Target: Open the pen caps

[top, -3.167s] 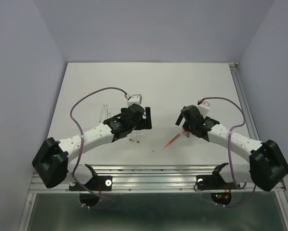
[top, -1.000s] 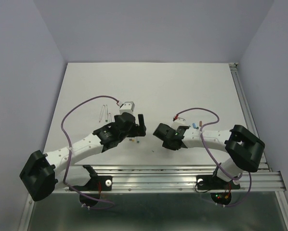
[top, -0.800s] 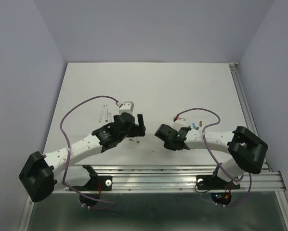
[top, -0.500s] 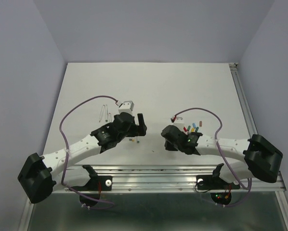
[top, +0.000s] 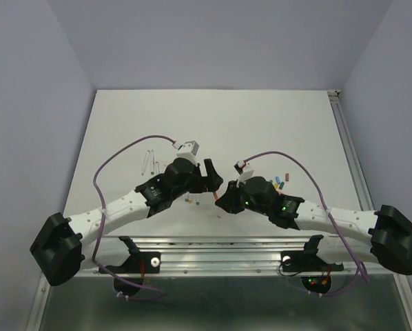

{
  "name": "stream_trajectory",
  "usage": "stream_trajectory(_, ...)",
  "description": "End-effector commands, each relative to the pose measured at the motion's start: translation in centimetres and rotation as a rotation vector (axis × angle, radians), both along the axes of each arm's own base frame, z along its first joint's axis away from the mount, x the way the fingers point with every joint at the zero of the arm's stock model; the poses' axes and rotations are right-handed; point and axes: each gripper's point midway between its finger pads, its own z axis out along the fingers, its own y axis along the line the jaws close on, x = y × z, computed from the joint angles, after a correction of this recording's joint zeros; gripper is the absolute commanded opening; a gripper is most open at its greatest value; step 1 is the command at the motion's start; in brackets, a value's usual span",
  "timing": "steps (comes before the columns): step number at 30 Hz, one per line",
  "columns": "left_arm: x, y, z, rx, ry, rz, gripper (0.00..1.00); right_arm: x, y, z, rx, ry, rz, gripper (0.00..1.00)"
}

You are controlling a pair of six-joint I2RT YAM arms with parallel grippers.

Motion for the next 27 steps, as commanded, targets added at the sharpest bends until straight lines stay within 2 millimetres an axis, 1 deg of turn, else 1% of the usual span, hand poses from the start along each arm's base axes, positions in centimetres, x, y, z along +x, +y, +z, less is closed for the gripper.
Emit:
stream_trajectory(1, 0.1, -1.4, 0.7, -0.053, 0.005, -0.032, 0.99, 0.3, 1.2, 3.5, 0.139, -0.104, 0.025, 0.01)
stream_trajectory(3, 0.0, -1.8, 0.6, -0.064, 0.010, -0.049, 0.95, 0.4, 1.2, 3.7, 0.151, -0.108, 0.017, 0.01)
stream_trajectory(6, 0.1, -2.0, 0.9, -0.071, -0.001, -0.051, 0.76, 0.5, 1.5, 3.5, 0.143, -0.103, 0.020, 0.01)
stream_trajectory(7, 0.1, -2.0, 1.0, -0.072, -0.003, -0.053, 0.64, 0.5, 1.5, 3.4, 0.142, -0.100, 0.019, 0.01)
stream_trajectory(9, 0.1, -2.0, 1.1, -0.076, -0.006, -0.056, 0.49, 0.6, 1.6, 3.3, 0.144, -0.097, 0.018, 0.01)
stream_trajectory(10, 0.0, -2.0, 1.1, -0.076, -0.006, -0.060, 0.36, 0.7, 1.7, 3.3, 0.147, -0.098, 0.011, 0.01)
stream_trajectory(11, 0.0, -2.0, 1.0, -0.073, -0.006, -0.060, 0.31, 0.8, 1.7, 3.3, 0.147, -0.098, 0.007, 0.01)
stream_trajectory(12, 0.0, -2.0, 1.1, -0.077, -0.007, -0.060, 0.22, 1.0, 1.8, 3.3, 0.146, -0.100, 0.000, 0.01)
stream_trajectory(13, -0.1, -1.9, 1.1, -0.077, -0.007, -0.060, 0.12, 1.1, 1.8, 3.1, 0.141, -0.097, -0.002, 0.01)
stream_trajectory(14, -0.1, -1.9, 0.9, -0.073, -0.004, -0.060, 0.00, 1.1, 2.0, 3.1, 0.141, -0.096, 0.000, 0.01)
stream_trajectory(17, -0.1, -1.8, 0.8, -0.073, 0.000, -0.052, 0.00, 0.7, 2.4, 2.9, 0.143, -0.093, 0.033, 0.01)
stream_trajectory(18, 0.1, -1.5, 1.0, -0.077, -0.004, -0.028, 0.00, 0.3, 2.7, 2.7, 0.146, -0.087, 0.063, 0.01)
stream_trajectory(19, 0.1, -1.5, 1.1, -0.084, -0.003, -0.025, 0.00, 0.0, 2.7, 2.4, 0.143, -0.078, 0.074, 0.01)
stream_trajectory(20, 0.5, -1.2, 1.3, -0.082, -0.012, 0.007, 0.00, -0.1, 2.7, 2.1, 0.145, -0.074, 0.076, 0.01)
stream_trajectory(21, 0.8, -0.9, 1.5, -0.083, -0.017, 0.027, 0.00, -0.8, 2.8, 1.8, 0.153, -0.059, 0.112, 0.01)
stream_trajectory(22, 1.5, -0.4, 1.7, -0.077, -0.034, 0.074, 0.00, -1.4, 3.0, 1.7, 0.170, -0.038, 0.141, 0.01)
stream_trajectory(23, 1.9, 0.2, 1.8, -0.064, -0.039, 0.107, 0.00, -2.7, 3.0, 1.1, 0.196, -0.012, 0.182, 0.01)
stream_trajectory(25, 3.2, 1.5, 2.3, -0.051, -0.061, 0.190, 0.00, -3.9, 2.9, 0.8, 0.233, 0.011, 0.217, 0.01)
stream_trajectory(26, 4.1, 2.3, 2.8, -0.048, -0.082, 0.238, 0.00, -4.8, 3.1, 0.9, 0.264, 0.010, 0.242, 0.01)
stream_trajectory(27, 5.4, 3.6, 3.2, -0.051, -0.089, 0.288, 0.00, -5.6, 3.1, 0.5, 0.275, 0.033, 0.255, 0.01)
